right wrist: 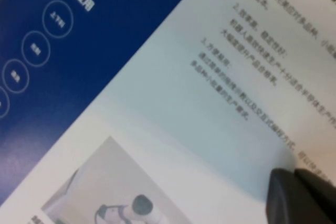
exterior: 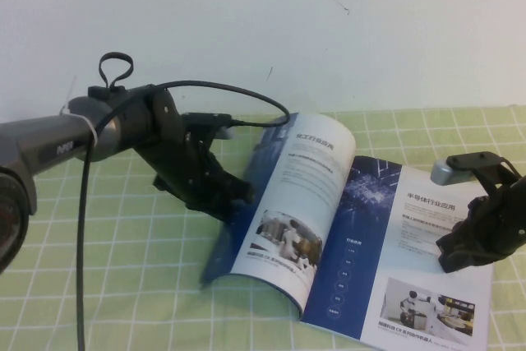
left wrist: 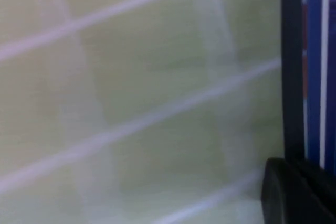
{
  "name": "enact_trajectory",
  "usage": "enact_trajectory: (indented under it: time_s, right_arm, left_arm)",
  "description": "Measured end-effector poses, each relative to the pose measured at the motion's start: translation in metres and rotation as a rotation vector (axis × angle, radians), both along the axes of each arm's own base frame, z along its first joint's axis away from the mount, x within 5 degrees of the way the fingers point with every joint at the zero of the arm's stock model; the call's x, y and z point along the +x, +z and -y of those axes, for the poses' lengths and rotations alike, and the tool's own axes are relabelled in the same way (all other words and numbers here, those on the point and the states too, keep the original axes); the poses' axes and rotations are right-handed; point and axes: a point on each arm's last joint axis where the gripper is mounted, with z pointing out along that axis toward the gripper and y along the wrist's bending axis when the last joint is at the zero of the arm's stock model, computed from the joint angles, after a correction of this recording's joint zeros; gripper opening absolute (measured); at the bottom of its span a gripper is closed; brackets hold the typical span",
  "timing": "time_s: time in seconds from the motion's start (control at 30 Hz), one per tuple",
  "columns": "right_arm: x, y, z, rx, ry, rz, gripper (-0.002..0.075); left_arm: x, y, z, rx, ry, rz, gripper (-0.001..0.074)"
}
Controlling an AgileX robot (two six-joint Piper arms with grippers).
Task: Close book
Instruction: 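Close the open booklet and leave it lying on the table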
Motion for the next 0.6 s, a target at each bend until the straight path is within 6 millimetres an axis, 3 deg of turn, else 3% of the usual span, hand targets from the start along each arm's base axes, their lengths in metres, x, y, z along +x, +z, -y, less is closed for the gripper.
enact_trajectory:
  time_s: [0.27, 0.43, 0.53, 0.6]
  right_arm:
    - [0.002, 0.001, -0.001, 0.003, 0.007, -0.003, -0.0001]
    - [0.01, 0.016, 0.001, -0.049, 0.047, 0.027, -0.0001]
    - [0.018, 0.042, 0.007, -0.139, 0.05, 0.079, -0.0001]
    - [0.022, 0.07, 0.014, -0.212, 0.051, 0.12, -0.0001]
  left_arm:
    - [-0.015, 0.006, 0.046, -0.448, -0.124, -0.096, -0.0004]
    - [-0.017, 0.046, 0.05, -0.562, -0.177, 0.031, -0.0004]
    - [-0.021, 0.076, 0.046, -0.545, -0.209, 0.129, -0.0004]
    - [-0.026, 0.092, 0.041, -0.497, -0.247, 0.184, -0.0004]
